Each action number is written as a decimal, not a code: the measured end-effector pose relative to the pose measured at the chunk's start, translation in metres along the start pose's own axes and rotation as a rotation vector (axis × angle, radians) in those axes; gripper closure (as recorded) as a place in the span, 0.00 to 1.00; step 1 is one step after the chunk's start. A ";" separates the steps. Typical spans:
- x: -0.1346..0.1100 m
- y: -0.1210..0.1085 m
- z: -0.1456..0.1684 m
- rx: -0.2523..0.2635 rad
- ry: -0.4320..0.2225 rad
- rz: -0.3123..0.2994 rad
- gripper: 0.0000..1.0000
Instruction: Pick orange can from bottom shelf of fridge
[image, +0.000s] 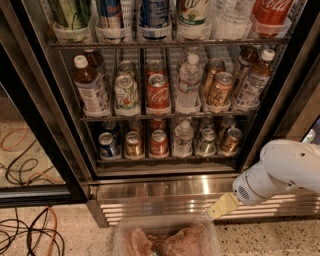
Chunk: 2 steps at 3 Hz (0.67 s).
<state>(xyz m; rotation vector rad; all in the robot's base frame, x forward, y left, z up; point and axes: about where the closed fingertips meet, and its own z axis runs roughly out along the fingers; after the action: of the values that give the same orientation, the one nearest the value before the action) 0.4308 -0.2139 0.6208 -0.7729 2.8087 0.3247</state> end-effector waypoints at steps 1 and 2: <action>-0.002 0.002 0.009 -0.005 -0.028 0.018 0.00; -0.007 -0.005 0.032 -0.012 -0.111 0.111 0.00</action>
Offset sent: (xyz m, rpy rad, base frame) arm 0.0539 0.0075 -0.0491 0.1779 -0.2062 -0.2880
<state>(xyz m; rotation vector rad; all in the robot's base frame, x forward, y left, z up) 0.4440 -0.2058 0.5917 -0.5831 2.7527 0.3900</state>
